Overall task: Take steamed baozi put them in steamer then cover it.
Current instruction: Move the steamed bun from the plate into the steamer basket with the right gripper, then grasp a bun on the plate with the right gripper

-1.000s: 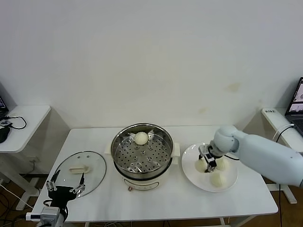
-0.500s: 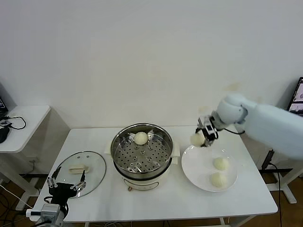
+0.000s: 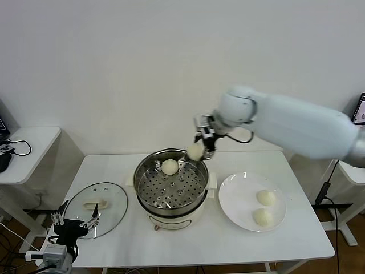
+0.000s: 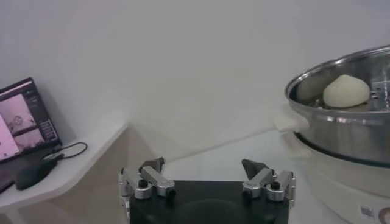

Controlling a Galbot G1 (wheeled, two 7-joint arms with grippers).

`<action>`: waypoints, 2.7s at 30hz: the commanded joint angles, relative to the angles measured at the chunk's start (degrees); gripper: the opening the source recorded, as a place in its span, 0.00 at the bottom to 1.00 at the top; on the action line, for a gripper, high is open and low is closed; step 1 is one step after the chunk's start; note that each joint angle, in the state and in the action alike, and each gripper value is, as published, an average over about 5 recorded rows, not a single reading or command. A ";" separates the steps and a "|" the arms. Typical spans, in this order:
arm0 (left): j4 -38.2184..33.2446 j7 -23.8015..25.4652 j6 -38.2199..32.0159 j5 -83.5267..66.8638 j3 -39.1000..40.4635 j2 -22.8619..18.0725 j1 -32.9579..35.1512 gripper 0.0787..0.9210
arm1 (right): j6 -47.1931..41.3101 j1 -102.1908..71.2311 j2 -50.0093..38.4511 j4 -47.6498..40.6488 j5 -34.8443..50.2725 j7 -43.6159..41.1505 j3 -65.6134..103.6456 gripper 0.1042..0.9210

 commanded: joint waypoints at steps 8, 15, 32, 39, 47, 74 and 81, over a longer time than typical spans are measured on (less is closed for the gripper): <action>-0.81 0.02 0.02 -0.09 -0.92 -0.81 0.02 0.88 | -6.17 -6.97 18.98 -9.35 4.04 5.18 -2.36 0.71; -0.97 0.01 -0.01 -0.12 -1.18 -0.86 0.12 0.88 | -6.78 -9.02 19.65 -11.07 2.19 5.40 -2.71 0.71; -0.74 0.01 0.00 -0.14 -0.83 -0.99 -0.22 0.88 | -6.84 -9.00 18.65 -11.69 -0.68 4.11 -2.51 0.80; -1.03 -0.01 0.06 -0.12 -0.86 -1.09 -0.19 0.88 | -5.57 -3.05 12.47 -5.97 -1.18 -0.57 -1.57 0.88; -1.58 0.05 0.40 -0.13 -0.82 -0.88 -0.26 0.88 | -1.18 8.01 -2.65 4.94 -2.35 -8.01 -2.69 0.88; -2.55 -0.05 0.87 2.64 2.62 -1.84 1.81 0.88 | 18.61 -22.77 -45.95 18.99 -28.11 -15.47 12.13 0.88; -2.54 -0.08 0.76 2.98 2.61 -2.20 2.40 0.88 | 19.73 -34.34 -46.12 18.63 -31.95 -14.71 19.01 0.88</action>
